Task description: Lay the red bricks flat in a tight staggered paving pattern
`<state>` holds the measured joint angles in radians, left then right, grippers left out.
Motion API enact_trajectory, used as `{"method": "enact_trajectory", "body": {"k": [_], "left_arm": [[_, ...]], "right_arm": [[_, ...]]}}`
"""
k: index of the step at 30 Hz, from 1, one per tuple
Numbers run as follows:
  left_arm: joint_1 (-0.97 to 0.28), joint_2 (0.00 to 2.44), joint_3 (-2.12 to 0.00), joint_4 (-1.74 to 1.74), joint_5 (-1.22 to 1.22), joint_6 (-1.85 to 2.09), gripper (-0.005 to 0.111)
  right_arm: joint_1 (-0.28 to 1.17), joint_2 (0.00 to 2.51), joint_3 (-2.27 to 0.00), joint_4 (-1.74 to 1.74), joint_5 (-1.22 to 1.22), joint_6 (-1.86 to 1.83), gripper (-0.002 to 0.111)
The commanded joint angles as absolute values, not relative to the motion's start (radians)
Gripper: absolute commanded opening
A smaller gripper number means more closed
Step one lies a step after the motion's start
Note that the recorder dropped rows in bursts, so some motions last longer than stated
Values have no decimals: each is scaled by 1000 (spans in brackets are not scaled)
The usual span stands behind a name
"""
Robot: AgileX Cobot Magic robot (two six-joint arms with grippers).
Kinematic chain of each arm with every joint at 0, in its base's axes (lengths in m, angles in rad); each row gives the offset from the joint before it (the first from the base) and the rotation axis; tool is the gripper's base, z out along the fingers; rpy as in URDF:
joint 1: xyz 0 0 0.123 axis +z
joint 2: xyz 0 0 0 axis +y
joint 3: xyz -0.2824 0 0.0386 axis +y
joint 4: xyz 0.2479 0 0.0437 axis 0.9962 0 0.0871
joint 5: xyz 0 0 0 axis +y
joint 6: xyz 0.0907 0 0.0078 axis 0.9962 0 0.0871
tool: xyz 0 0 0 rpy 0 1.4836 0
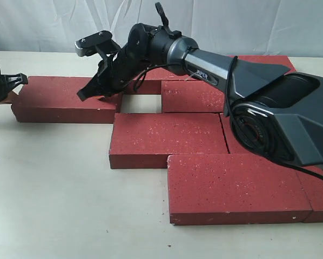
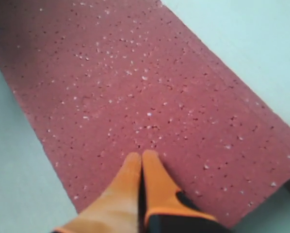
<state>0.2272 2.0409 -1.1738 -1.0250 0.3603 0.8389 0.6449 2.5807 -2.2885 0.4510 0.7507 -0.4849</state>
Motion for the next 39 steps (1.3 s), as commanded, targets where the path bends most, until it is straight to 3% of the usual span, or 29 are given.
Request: {"method": "enact_trajectory", "body": {"k": [1, 10, 24, 39], "left_arm": [[226, 2043, -1170, -1044, 372, 848, 0], [231, 2034, -1170, -1020, 408, 874, 0], [237, 2023, -1170, -1018, 413, 874, 0], [288, 2021, -1170, -1040, 414, 872, 0]], "right_arm": [[640, 2586, -2288, 416, 751, -455, -1], [640, 2588, -2288, 416, 892, -451, -1], [642, 2549, -2288, 423, 911, -402, -1], [633, 2509, -2288, 192, 723, -293, -1]]}}
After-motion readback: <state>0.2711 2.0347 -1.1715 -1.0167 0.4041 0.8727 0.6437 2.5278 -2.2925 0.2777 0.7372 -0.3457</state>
